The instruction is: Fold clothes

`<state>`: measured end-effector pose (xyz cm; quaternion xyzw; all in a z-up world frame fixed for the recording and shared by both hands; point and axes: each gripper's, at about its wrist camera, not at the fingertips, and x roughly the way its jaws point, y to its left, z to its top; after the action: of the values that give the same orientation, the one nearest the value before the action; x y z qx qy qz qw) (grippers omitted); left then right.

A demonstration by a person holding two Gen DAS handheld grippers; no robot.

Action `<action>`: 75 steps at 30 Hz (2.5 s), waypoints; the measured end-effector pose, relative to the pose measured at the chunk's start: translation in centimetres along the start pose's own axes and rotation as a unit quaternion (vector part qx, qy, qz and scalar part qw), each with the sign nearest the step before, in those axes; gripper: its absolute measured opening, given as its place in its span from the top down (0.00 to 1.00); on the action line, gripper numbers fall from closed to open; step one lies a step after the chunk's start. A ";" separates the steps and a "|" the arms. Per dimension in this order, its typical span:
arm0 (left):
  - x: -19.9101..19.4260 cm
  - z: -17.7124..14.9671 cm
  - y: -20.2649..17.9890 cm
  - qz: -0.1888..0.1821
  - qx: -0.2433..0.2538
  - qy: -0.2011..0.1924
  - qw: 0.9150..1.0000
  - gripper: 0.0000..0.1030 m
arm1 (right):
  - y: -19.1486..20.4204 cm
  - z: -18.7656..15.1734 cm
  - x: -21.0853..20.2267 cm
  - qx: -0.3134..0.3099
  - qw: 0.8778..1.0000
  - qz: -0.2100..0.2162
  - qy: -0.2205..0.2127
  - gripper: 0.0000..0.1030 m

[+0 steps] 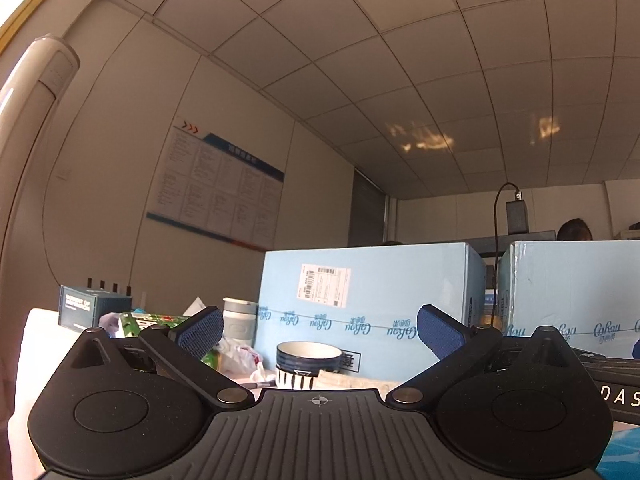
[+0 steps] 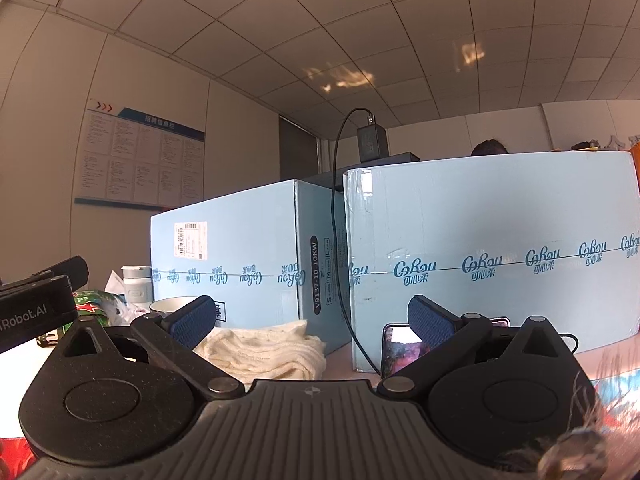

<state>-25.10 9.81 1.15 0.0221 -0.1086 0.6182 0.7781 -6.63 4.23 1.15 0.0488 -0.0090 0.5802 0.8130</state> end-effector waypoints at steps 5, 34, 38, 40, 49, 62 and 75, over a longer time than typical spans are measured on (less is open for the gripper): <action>0.0 -0.1 0.0 0.002 0.000 0.004 1.000 0.00 | 0.0 0.0 0.0 0.000 1.000 0.003 0.002 0.00; -0.5 -0.1 0.2 -0.001 -0.002 0.008 1.000 0.00 | 0.1 0.0 0.0 0.000 1.000 0.006 0.007 0.00; -0.4 -0.1 0.2 -0.002 -0.001 0.009 1.000 0.00 | 0.1 0.0 0.0 -0.001 1.000 0.006 0.008 0.00; -0.4 -0.1 0.2 -0.002 -0.001 0.009 1.000 0.00 | 0.1 0.0 0.0 -0.001 1.000 0.006 0.008 0.00; -0.3 -0.1 0.1 -0.003 -0.001 0.011 1.000 0.00 | 0.0 0.0 0.0 0.000 1.000 0.007 0.008 0.00; -0.3 -0.1 0.1 -0.004 -0.001 0.010 1.000 0.00 | 0.1 0.1 0.0 0.000 1.000 0.006 0.007 0.00; -0.1 -0.1 -0.1 -0.003 0.000 0.008 1.000 0.00 | 0.1 0.1 -0.1 0.000 1.000 0.006 0.007 0.00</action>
<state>-24.97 9.71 1.09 0.0172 -0.1025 0.6157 0.7811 -6.77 4.21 1.23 0.0446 -0.0041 0.5852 0.8096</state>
